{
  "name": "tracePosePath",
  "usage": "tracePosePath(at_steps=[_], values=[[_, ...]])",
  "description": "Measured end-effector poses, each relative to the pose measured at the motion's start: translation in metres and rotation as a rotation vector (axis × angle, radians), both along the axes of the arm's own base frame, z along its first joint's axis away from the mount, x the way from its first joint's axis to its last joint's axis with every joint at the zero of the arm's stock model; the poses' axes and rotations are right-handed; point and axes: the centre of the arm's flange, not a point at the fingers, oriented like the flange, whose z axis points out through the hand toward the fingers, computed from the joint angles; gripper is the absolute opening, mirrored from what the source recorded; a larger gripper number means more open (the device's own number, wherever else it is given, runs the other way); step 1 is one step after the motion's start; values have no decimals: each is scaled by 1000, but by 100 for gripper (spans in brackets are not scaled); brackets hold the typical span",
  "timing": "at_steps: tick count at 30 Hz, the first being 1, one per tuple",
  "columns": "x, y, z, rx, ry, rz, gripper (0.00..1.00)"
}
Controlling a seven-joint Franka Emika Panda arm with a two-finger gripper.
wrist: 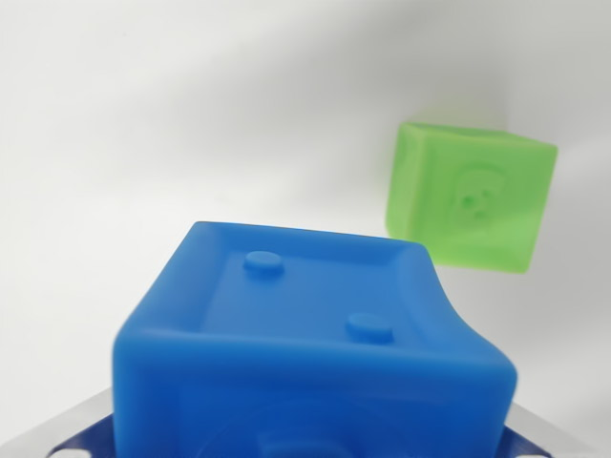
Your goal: Stack cube
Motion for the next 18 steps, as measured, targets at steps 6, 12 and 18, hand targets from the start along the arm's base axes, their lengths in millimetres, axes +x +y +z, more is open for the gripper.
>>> tracePosePath(at_steps=[6,12,18], values=[[-3,-10,8,0,-1,-19,0],[-4,-19,14,0,0,-35,0],[-7,-28,22,0,0,-53,0]])
